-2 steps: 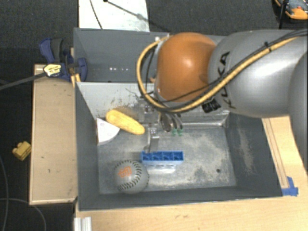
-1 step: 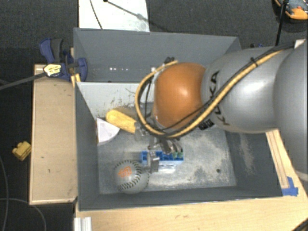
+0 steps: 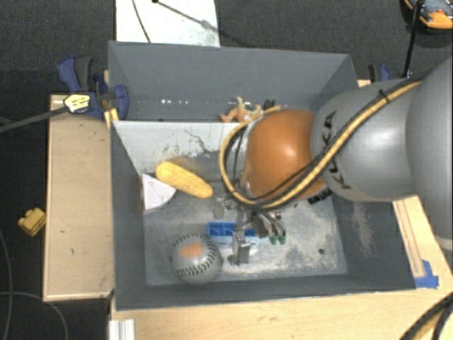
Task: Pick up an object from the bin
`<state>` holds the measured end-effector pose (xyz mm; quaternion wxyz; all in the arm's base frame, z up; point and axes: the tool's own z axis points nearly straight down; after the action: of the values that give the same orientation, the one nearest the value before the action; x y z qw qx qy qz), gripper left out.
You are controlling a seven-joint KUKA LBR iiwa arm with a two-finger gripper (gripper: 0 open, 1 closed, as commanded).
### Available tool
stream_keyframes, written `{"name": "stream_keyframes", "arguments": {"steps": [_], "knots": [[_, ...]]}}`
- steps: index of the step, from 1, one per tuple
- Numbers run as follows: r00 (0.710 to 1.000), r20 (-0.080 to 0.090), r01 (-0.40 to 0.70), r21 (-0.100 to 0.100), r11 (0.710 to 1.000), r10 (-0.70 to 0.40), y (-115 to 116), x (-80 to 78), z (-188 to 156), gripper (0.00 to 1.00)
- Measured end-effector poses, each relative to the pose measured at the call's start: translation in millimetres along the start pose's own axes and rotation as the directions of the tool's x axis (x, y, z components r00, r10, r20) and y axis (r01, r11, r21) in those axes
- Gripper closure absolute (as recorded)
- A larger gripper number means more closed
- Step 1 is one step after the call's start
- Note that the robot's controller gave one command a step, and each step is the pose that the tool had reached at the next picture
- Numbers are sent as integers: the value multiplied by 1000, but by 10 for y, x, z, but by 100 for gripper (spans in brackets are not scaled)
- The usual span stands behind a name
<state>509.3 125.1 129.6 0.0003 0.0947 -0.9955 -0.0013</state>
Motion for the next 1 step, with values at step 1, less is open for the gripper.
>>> {"name": "stream_keyframes", "arguments": {"steps": [1], "knots": [[985, 4, -174, 1, 985, 174, -87, -281, 387, 100]]}}
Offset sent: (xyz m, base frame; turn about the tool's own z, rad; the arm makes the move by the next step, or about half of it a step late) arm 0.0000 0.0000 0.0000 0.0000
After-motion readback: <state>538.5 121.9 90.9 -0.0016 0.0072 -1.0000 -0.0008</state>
